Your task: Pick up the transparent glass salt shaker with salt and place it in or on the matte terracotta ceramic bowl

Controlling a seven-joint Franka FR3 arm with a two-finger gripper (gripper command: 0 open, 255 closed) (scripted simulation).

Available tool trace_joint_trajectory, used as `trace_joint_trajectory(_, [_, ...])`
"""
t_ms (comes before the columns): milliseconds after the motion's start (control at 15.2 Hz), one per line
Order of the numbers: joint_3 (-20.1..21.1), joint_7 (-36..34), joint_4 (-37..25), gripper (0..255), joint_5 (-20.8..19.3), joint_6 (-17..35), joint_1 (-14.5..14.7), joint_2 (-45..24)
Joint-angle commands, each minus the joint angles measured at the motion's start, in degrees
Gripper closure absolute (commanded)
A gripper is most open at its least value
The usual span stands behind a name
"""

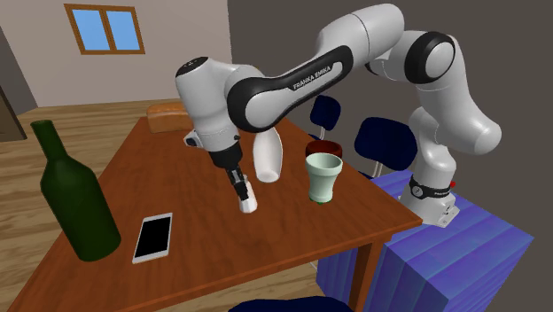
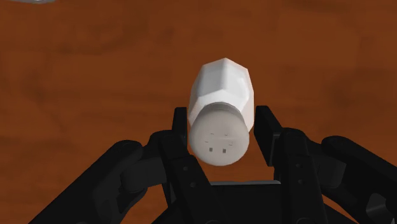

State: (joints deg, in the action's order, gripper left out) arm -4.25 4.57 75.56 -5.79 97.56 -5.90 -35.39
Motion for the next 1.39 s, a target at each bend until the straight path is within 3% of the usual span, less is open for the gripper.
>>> trace_joint_trajectory(0, [0.0,0.2,-1.3,255,0.0,-1.5,0.0,0.2])
trace_joint_trajectory(1320, [-0.2,2.0,-17.1,255,0.0,-17.0,-0.1,0.0])
